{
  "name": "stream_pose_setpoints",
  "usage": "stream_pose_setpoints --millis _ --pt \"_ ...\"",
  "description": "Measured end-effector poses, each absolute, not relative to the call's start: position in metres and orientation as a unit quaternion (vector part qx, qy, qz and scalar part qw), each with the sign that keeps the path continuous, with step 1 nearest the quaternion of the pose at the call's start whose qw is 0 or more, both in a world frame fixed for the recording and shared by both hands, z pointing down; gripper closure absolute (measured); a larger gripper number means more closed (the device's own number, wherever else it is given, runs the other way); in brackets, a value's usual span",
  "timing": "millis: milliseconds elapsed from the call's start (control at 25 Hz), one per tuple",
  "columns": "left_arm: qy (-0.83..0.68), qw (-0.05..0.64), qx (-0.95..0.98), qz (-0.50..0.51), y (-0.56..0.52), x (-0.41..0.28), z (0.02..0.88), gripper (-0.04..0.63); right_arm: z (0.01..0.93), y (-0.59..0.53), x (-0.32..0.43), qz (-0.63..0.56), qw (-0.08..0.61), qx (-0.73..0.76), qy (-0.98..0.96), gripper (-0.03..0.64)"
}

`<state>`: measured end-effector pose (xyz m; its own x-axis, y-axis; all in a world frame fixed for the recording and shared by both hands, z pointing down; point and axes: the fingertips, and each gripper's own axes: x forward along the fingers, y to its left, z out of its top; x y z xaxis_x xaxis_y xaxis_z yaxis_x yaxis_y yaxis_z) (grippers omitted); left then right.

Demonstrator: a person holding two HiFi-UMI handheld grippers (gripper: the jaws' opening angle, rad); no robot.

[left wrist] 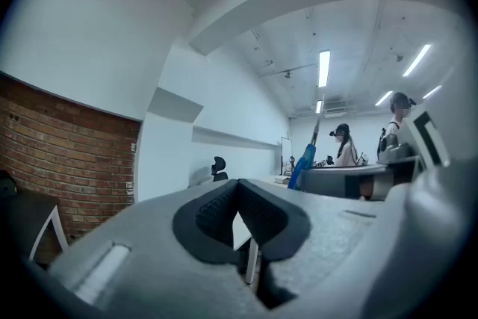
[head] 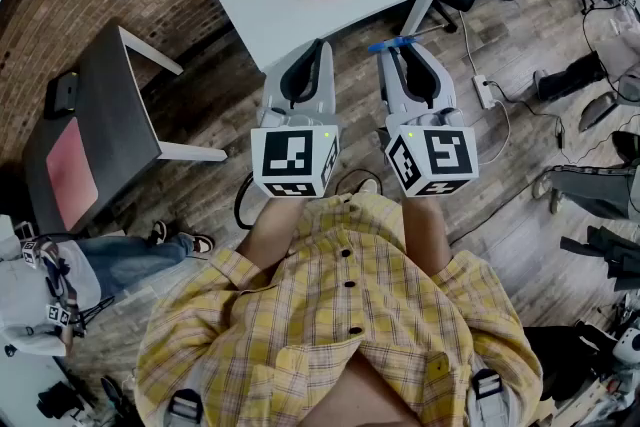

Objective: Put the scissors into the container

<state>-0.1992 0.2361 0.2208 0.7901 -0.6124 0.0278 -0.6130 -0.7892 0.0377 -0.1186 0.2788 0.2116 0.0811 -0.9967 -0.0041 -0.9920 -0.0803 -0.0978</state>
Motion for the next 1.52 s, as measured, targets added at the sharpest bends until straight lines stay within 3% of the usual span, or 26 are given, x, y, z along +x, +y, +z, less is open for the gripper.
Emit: stream_pose_setpoints --millis 920,1520 --pt "-0.382 -0.011 0.923 0.052 0.285 -0.116 0.235 0.595 0.225 0.312 -0.027 -0.028 0.026 -0.697 0.716 0.528" --pt "-0.397 0.010 0.917 0.038 0.225 -0.089 0.259 0.595 0.239 0.259 0.003 -0.024 -0.001 -0.695 0.719 0.528"
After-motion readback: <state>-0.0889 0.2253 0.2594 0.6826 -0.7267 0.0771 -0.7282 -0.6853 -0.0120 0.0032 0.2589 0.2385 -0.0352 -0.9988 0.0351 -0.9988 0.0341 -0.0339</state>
